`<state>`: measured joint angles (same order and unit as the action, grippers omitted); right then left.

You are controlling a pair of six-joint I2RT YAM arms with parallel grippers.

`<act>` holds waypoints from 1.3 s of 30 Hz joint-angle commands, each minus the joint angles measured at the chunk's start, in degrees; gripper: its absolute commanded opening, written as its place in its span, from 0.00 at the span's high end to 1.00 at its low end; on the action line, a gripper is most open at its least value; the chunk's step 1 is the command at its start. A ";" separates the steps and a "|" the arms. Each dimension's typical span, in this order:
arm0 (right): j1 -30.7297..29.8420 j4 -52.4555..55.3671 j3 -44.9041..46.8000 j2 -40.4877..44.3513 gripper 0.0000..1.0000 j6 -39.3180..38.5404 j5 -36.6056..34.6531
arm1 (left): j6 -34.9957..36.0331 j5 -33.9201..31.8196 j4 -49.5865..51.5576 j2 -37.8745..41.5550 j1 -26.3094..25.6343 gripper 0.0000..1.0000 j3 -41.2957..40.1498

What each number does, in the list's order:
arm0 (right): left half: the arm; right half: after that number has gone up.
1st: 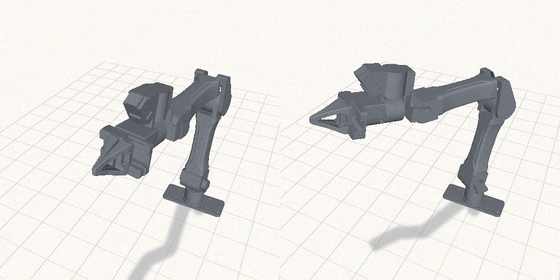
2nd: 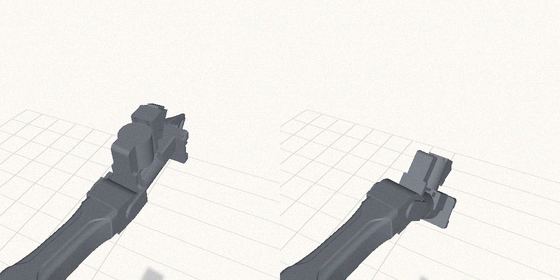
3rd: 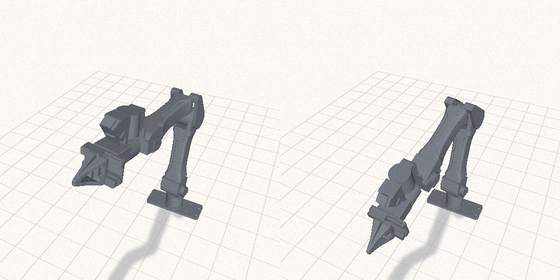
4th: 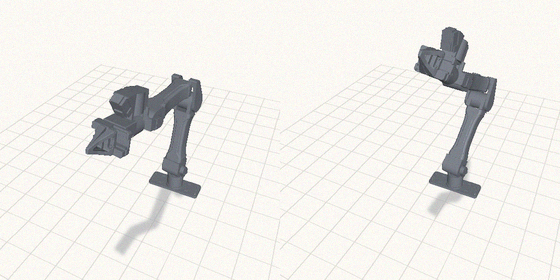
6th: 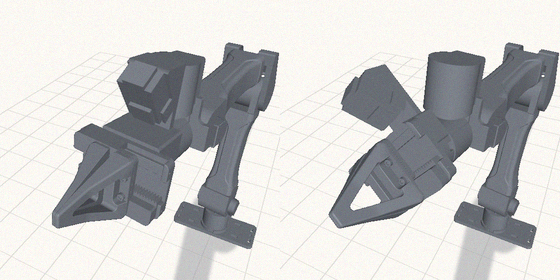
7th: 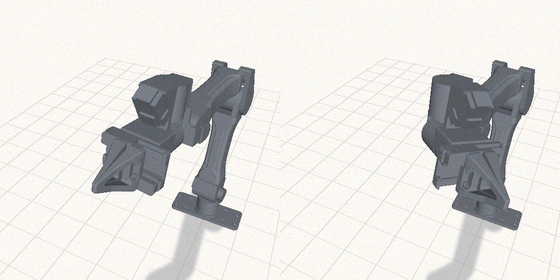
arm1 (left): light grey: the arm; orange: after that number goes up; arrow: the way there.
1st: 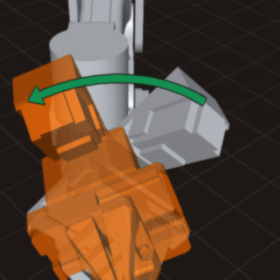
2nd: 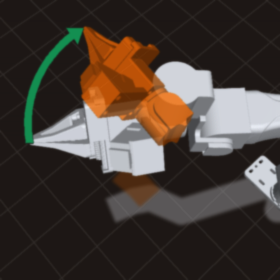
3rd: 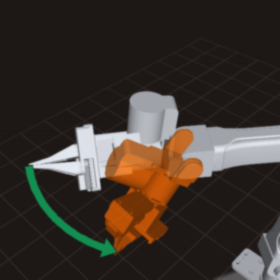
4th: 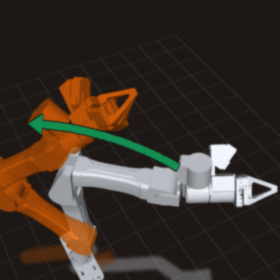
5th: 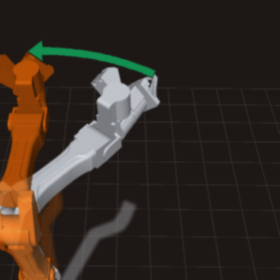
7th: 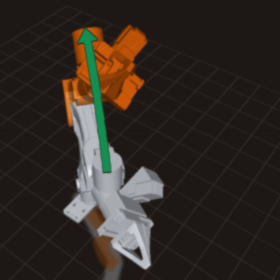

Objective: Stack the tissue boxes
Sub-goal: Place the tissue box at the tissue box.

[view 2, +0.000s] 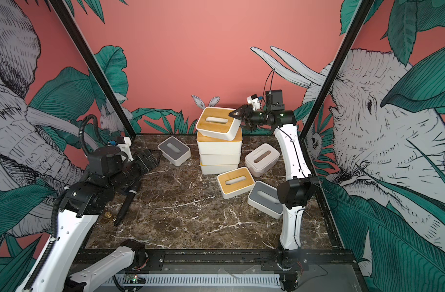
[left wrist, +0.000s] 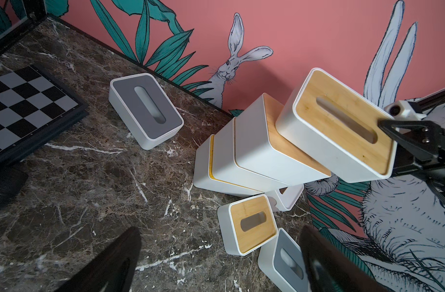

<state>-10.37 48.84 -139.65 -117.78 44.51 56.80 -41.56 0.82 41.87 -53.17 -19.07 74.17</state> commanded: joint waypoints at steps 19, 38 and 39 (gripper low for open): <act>1.74 1.96 -3.34 -2.81 0.41 -2.49 1.94 | -1.15 -0.93 -2.08 -0.35 0.18 0.01 -1.23; 4.51 3.45 -4.61 -3.66 0.20 -1.09 -4.50 | -0.30 0.79 -4.54 -4.57 0.19 0.01 1.27; 4.74 4.24 -5.10 -3.78 0.20 -1.30 -5.43 | -0.12 1.30 -4.83 -5.03 0.13 0.01 1.81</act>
<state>-6.55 52.90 -142.17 -121.30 43.94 54.02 -42.35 0.99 38.79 -57.52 -19.07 73.89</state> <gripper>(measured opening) 0.798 0.993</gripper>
